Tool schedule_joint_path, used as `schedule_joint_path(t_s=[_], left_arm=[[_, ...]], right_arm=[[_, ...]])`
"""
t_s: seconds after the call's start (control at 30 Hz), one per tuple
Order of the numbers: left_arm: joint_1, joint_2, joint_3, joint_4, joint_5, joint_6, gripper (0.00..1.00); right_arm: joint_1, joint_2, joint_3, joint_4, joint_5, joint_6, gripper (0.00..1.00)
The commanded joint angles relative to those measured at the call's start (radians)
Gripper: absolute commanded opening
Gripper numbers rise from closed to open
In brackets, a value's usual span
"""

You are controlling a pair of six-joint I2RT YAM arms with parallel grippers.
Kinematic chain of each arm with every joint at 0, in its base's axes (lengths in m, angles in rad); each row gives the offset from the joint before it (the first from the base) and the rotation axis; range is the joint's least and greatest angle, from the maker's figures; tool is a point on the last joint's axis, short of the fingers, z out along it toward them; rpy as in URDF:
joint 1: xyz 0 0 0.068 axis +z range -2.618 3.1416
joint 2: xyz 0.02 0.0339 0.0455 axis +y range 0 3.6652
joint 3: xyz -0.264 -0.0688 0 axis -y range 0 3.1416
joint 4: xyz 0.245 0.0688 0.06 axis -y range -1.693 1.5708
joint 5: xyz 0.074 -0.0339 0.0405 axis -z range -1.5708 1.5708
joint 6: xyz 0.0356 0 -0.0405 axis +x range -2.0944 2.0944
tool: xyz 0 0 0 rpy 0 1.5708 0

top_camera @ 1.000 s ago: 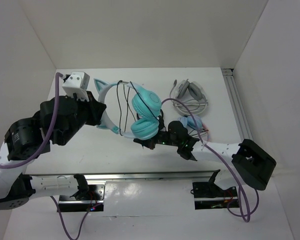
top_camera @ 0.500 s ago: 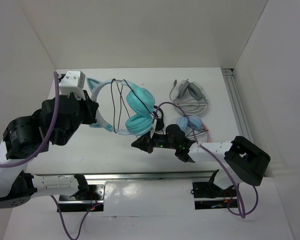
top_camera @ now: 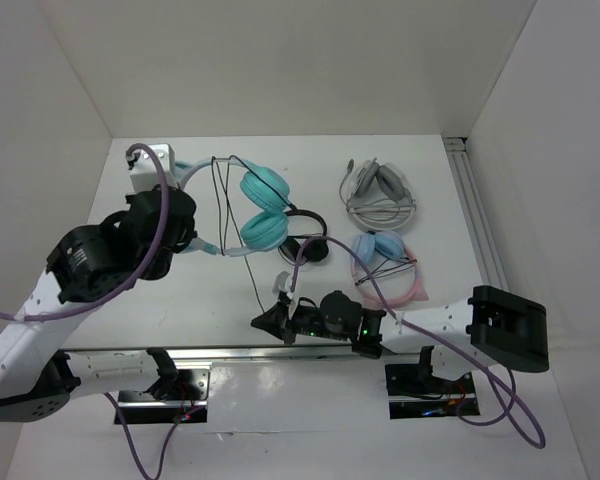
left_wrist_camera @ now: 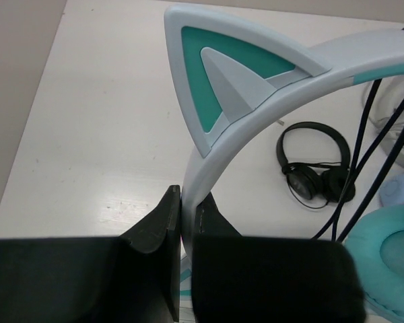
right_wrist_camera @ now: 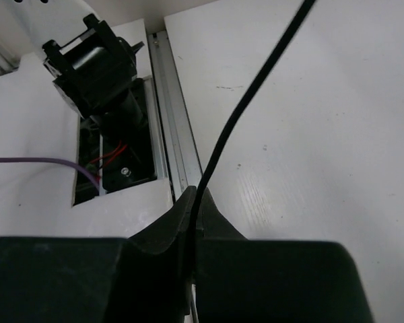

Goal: Wrap the headphones

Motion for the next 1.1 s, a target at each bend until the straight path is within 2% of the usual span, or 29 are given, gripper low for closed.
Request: schedule_joint_path(t_s=[0.0, 0.1, 0.33, 0.5, 0.87, 1.07], left_arm=[[0.069, 0.001, -0.005, 0.166, -0.027, -0.074, 0.0], [0.089, 0.028, -0.025, 0.166, -0.027, -0.097, 0.0], [0.112, 0.039, -0.14, 0.235, 0.051, -0.129, 0.0], [0.131, 0.005, -0.178, 0.292, 0.079, -0.094, 0.0], [0.184, 0.034, -0.266, 0.287, -0.017, -0.052, 0.0], [0.194, 0.045, -0.341, 0.325, 0.036, -0.017, 0.0]], right_arm=[[0.076, -0.021, 0.015, -0.037, 0.206, -0.04, 0.0], [0.137, -0.031, 0.025, -0.02, 0.301, -0.04, 0.0], [0.188, 0.075, 0.215, -0.24, 0.54, -0.058, 0.01], [0.197, 0.132, 0.283, -0.313, 0.567, -0.078, 0.0], [0.328, -0.043, 0.36, -0.496, 0.647, -0.119, 0.0], [0.371, -0.055, 0.424, -0.595, 0.711, -0.19, 0.0]])
